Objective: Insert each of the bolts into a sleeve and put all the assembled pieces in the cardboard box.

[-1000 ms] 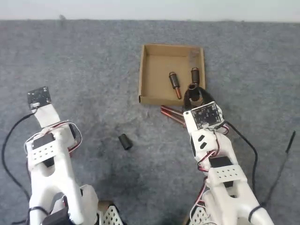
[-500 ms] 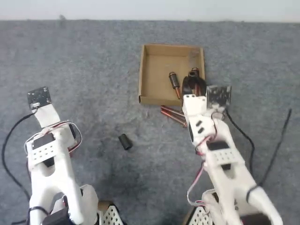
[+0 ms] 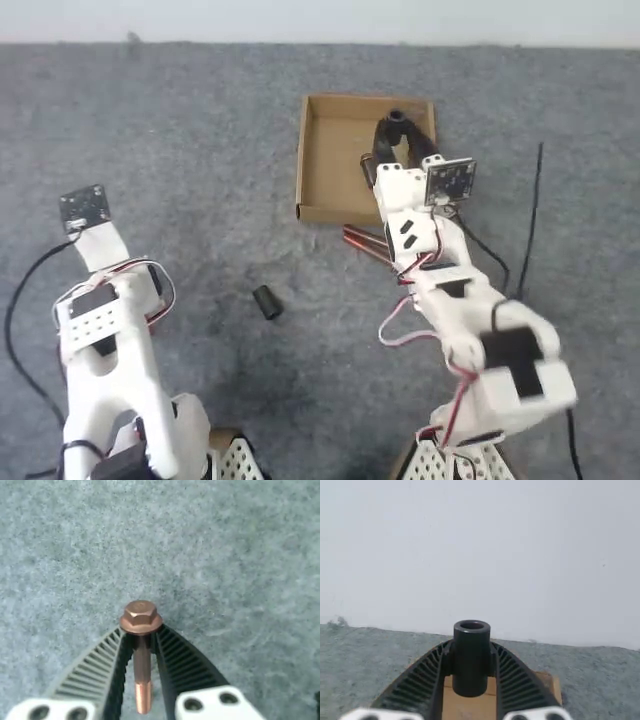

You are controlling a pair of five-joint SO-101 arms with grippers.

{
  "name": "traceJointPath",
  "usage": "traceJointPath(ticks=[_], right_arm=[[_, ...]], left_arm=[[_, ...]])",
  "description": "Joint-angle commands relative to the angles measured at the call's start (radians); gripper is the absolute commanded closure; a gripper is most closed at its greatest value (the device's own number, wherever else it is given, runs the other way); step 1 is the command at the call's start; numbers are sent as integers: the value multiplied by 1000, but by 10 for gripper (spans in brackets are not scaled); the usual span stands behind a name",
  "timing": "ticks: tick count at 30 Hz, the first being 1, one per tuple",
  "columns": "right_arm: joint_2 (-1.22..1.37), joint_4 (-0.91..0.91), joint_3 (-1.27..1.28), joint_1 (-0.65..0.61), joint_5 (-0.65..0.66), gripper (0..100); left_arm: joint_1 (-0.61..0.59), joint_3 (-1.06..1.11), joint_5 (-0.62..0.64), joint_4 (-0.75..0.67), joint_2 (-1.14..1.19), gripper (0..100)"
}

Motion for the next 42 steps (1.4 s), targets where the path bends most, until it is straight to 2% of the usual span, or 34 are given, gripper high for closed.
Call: traceJointPath(ticks=[1, 6, 12, 22, 36, 42], right_arm=[[117, -206, -66, -5, -3, 988], [205, -374, -2, -7, -2, 988], [193, -565, 170, -8, -2, 988], [189, -759, 414, -8, -2, 988], [179, -782, 601, -5, -3, 991], [93, -780, 686, -2, -5, 991]], left_arm=[[21, -1, -9, -25, -49, 989], [31, 7, -9, -51, -49, 989], [31, 7, -9, -52, -49, 989], [31, 7, -9, -52, -49, 989], [31, 15, -9, -52, -49, 989], [31, 15, -9, -52, -49, 989]])
